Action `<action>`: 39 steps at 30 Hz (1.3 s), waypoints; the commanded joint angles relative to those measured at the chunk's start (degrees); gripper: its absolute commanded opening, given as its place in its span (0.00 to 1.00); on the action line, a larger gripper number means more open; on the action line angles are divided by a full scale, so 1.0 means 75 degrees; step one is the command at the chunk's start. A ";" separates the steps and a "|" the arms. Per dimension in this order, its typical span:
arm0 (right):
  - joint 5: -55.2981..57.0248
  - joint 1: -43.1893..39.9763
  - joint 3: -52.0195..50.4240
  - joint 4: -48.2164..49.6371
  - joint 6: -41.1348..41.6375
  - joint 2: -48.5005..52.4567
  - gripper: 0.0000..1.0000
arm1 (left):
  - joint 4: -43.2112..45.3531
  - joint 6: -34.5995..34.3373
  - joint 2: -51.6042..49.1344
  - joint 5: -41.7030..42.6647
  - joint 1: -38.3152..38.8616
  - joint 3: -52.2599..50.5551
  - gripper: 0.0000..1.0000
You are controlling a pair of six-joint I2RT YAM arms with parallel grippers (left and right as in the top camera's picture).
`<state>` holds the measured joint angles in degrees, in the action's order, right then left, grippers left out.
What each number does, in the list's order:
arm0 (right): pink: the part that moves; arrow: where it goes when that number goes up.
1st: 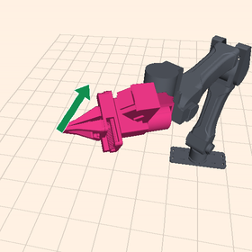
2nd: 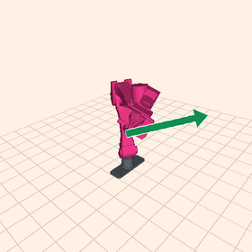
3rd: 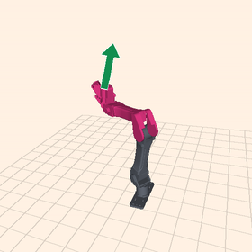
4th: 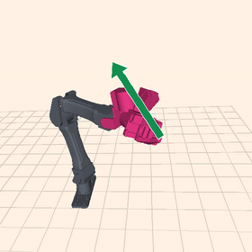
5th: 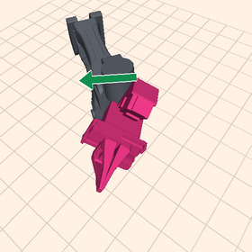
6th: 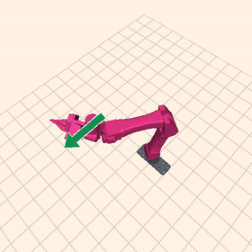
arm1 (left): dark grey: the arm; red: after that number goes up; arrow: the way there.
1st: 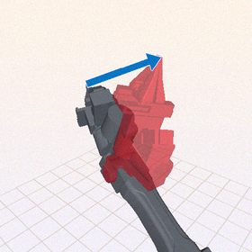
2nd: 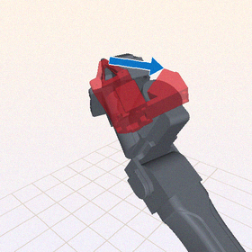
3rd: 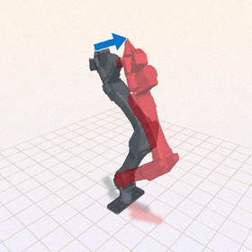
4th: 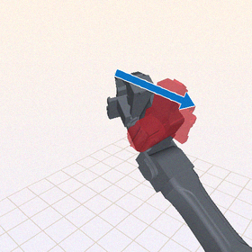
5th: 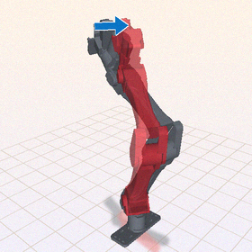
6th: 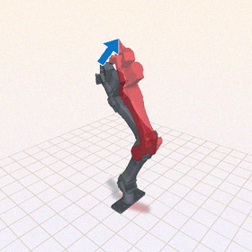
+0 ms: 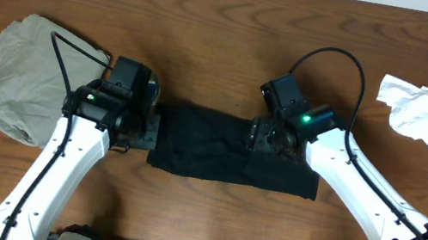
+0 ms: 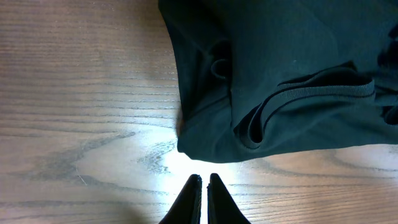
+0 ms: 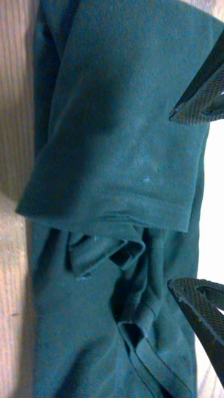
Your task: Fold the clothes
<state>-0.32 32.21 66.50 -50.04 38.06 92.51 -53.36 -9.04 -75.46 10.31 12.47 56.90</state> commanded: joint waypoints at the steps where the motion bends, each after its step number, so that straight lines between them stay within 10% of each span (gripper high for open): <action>1: 0.0125 0.0300 -0.0178 0.0003 -0.0117 0.0026 0.75 | 0.0003 -0.0038 0.0029 -0.0041 -0.0038 -0.0044 0.07; 20: 0.0644 0.0825 -0.2608 0.2419 -0.0117 0.0061 0.61 | 0.0003 -0.0041 0.0029 -0.0038 -0.0038 -0.0044 0.07; 25: 0.0641 0.0831 -0.2637 0.2416 -0.0117 0.0061 0.01 | 0.0003 -0.0038 0.0029 -0.0038 -0.0038 -0.0044 0.07; 39: 0.0417 0.1067 -0.2535 0.1003 -0.0137 -0.0997 0.01 | 0.0157 -0.0041 0.0029 -0.0038 -0.0038 -0.0044 0.07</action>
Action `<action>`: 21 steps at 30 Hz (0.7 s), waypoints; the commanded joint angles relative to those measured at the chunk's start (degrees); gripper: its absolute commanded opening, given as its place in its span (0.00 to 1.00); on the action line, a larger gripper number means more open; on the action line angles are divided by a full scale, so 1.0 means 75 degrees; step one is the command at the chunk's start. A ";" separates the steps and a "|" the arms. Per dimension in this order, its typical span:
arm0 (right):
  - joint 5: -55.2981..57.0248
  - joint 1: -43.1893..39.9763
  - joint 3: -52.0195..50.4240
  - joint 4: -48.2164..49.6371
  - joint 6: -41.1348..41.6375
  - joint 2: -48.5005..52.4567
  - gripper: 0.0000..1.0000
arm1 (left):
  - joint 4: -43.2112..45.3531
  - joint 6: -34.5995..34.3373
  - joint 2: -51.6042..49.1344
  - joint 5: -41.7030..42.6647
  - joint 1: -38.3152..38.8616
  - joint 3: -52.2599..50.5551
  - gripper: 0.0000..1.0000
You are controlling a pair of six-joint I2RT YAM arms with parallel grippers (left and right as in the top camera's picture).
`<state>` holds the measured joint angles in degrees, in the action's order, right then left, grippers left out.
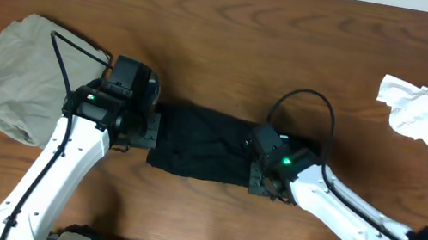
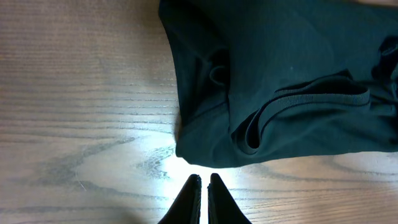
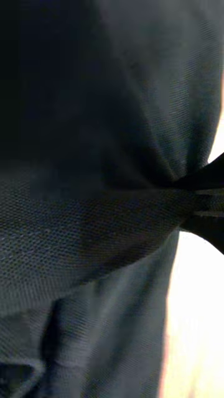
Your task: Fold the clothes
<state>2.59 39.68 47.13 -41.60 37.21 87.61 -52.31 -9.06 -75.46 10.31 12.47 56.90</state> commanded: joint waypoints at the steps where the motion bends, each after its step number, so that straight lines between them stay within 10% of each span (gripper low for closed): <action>1: 0.0023 0.0070 0.0047 -0.0184 -0.0087 -0.0408 0.01 | 0.0026 -0.0038 0.0026 -0.0038 -0.0038 -0.0044 0.07; 7: -0.0082 0.0070 0.0038 -0.0265 -0.0189 -0.0423 0.06 | 0.0041 -0.0038 0.0029 -0.0038 -0.0038 -0.0044 0.08; 11: -0.0172 0.0070 0.0035 -0.0221 -0.0233 -0.0425 0.31 | 0.0041 -0.0038 0.0029 -0.0038 -0.0038 -0.0044 0.08; 21: 0.0737 -0.0463 0.0248 -0.0114 -0.0560 -0.1058 0.54 | 0.0219 -0.0032 -0.0023 0.0117 -0.0038 -0.0050 0.55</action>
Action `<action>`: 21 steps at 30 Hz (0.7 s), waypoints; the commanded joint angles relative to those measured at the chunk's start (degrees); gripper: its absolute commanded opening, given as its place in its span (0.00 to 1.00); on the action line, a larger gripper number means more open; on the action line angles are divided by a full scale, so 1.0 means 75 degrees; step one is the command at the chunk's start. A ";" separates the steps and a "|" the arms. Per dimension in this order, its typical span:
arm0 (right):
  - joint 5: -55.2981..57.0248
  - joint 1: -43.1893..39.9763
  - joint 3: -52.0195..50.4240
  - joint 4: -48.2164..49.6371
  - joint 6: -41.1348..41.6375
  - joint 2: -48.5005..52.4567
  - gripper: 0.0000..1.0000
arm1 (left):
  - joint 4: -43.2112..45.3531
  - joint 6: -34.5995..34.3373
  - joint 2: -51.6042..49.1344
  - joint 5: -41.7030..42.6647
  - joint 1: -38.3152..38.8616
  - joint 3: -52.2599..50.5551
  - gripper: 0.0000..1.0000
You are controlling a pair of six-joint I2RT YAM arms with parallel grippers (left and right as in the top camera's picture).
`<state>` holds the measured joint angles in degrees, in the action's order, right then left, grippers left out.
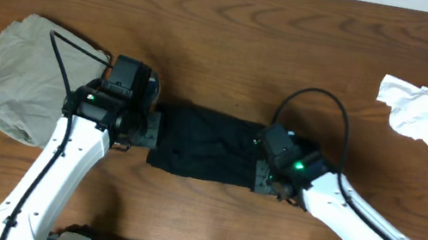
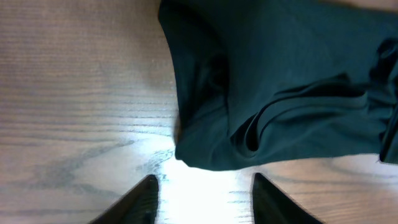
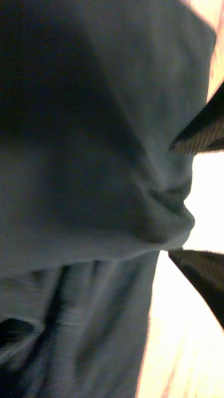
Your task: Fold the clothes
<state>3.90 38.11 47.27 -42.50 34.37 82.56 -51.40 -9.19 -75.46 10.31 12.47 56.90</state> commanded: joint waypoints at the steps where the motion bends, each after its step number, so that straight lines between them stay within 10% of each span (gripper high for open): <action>1: 0.0653 -0.0367 0.0230 -0.0006 -0.0198 -0.0490 0.58 | 0.0198 -0.0015 -0.0073 0.0201 -0.0038 -0.0055 0.58; 21: 0.0682 -0.1909 0.0227 -0.1023 -0.0793 -0.0924 0.68 | 0.1880 0.0965 -0.3876 0.1250 -0.0329 -0.0055 0.69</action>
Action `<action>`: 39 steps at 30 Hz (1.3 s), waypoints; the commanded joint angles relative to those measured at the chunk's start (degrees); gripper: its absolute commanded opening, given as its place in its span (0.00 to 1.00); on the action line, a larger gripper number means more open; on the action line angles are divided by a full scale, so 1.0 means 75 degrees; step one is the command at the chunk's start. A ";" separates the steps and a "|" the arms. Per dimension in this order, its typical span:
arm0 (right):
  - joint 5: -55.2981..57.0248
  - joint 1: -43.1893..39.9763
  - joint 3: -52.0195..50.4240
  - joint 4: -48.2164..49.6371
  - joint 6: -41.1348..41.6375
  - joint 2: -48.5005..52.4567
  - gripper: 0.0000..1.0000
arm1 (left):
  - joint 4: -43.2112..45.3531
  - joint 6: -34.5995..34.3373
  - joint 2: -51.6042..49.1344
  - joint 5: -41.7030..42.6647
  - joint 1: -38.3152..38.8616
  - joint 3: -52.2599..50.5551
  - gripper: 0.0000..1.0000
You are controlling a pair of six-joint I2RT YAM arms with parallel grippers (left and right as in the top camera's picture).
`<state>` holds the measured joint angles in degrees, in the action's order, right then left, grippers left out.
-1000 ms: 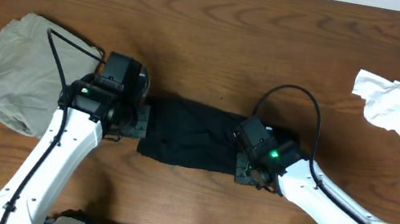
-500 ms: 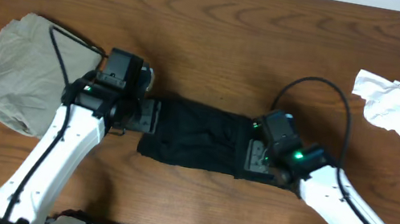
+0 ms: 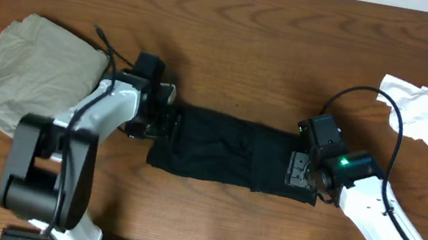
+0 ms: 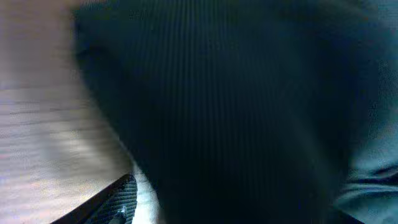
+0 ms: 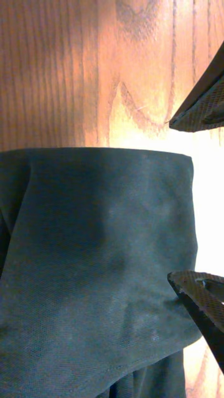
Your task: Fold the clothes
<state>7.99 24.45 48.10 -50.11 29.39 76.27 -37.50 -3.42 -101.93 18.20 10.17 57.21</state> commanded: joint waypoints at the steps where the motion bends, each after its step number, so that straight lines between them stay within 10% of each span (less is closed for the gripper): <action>1: 0.0137 -0.0087 0.0117 -0.0006 -0.0131 -0.0085 0.69 | 0.0038 0.0192 -0.0414 0.0329 -0.0026 -0.0096 0.67; 5: 0.0143 -0.0087 0.0117 0.0000 -0.0131 -0.0085 0.69 | 0.0105 0.0198 -0.0484 0.1332 -0.0012 -0.0096 0.51; 9: 0.0137 -0.0087 0.0117 -0.0009 -0.0128 -0.0085 0.68 | 0.0099 0.0198 -0.0481 0.1877 -0.0012 -0.0096 0.06; 32: 0.0023 -0.2148 0.0134 -0.0589 -0.0778 -0.1084 0.67 | -0.2133 -0.0475 0.3270 -0.1189 -0.1600 0.0536 0.06; 39: 0.0023 -0.2990 0.0131 -0.0927 -0.1241 -0.1134 0.65 | -0.3147 -0.0883 0.3276 -0.0472 -0.1317 0.1856 0.06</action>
<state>7.62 3.33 48.23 -56.75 22.96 68.45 -60.51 -7.77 -78.26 11.84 -1.32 66.98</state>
